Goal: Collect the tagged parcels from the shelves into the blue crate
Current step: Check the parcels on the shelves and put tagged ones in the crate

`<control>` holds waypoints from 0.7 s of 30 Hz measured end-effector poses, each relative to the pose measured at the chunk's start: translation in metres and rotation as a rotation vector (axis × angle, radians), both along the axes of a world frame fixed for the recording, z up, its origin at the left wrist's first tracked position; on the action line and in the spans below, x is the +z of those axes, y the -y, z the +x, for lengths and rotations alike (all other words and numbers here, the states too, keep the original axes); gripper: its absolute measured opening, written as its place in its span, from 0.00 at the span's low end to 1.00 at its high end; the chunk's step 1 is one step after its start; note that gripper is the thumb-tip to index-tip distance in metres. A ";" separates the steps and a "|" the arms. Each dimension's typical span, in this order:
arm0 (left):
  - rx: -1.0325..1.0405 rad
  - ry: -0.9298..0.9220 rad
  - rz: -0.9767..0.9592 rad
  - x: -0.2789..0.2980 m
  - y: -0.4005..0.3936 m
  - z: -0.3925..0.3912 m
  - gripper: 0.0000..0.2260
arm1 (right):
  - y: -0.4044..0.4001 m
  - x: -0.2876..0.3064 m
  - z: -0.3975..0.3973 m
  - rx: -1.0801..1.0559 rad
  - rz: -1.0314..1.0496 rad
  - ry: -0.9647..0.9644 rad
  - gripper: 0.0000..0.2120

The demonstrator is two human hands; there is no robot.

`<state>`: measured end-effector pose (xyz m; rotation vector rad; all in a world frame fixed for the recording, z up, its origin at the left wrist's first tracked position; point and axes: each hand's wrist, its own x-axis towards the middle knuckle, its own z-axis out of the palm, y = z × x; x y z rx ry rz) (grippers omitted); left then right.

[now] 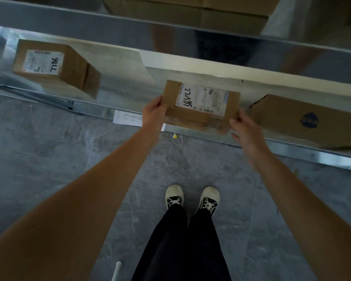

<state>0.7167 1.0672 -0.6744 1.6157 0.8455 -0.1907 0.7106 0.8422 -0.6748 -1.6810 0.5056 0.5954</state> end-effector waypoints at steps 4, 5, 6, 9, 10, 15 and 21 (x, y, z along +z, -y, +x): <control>0.030 0.013 0.065 -0.011 -0.016 0.006 0.19 | -0.006 -0.016 0.007 0.122 -0.037 -0.008 0.27; 0.050 0.006 0.073 -0.015 -0.020 0.008 0.20 | -0.011 -0.017 0.010 0.146 -0.034 -0.016 0.28; 0.092 -0.005 0.074 -0.020 -0.024 0.009 0.20 | -0.018 -0.018 0.013 0.184 -0.035 -0.011 0.29; 0.298 -0.002 0.065 -0.034 -0.038 0.016 0.18 | -0.048 -0.017 0.025 0.286 -0.056 0.021 0.34; 0.333 0.001 0.074 -0.036 -0.044 0.020 0.17 | -0.058 -0.019 0.032 0.293 -0.052 0.012 0.38; 0.317 -0.026 0.159 -0.038 -0.071 0.039 0.17 | -0.085 -0.033 0.053 0.318 -0.019 -0.022 0.46; 0.464 -0.237 0.210 -0.056 -0.044 -0.016 0.21 | -0.036 0.000 0.030 0.084 -0.276 0.280 0.28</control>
